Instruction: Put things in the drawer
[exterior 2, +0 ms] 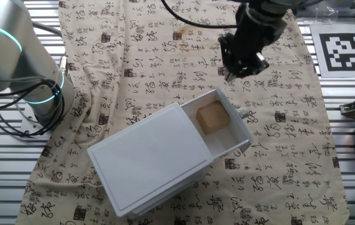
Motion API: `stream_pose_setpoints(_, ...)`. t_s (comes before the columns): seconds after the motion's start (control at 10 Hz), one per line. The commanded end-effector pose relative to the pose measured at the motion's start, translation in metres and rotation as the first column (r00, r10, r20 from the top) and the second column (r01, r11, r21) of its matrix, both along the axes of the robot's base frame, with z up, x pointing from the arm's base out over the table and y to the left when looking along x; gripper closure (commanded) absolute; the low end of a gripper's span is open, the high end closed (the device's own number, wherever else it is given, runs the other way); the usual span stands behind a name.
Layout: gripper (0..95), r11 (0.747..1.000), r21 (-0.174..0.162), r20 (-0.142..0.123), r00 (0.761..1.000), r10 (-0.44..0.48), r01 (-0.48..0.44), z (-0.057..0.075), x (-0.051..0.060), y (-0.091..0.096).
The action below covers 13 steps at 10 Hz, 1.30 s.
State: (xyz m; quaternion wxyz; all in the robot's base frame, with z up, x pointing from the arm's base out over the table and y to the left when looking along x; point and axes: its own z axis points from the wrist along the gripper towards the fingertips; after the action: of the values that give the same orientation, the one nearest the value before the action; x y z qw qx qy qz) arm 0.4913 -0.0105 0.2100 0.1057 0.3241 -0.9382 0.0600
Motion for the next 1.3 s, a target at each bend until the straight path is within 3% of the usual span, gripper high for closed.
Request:
stream_pose_setpoints(0.1,95.0,0.999,0.016,0.043,0.999,0.034,-0.034,-0.012,0.010,-0.004)
stream_pose_setpoints(0.4,95.0,0.998,0.024,0.087,0.994,0.060,-0.063,-0.028,0.021,-0.010)
stream_pose_setpoints(0.8,95.0,0.995,0.017,0.069,0.993,0.097,-0.098,-0.034,0.018,-0.024)
stream_pose_setpoints(1.1,95.0,0.993,0.024,0.050,0.993,0.110,-0.111,-0.038,0.000,-0.040)
stream_pose_setpoints(1.3,95.0,0.993,0.028,0.051,0.992,0.113,-0.114,-0.039,-0.005,-0.043)
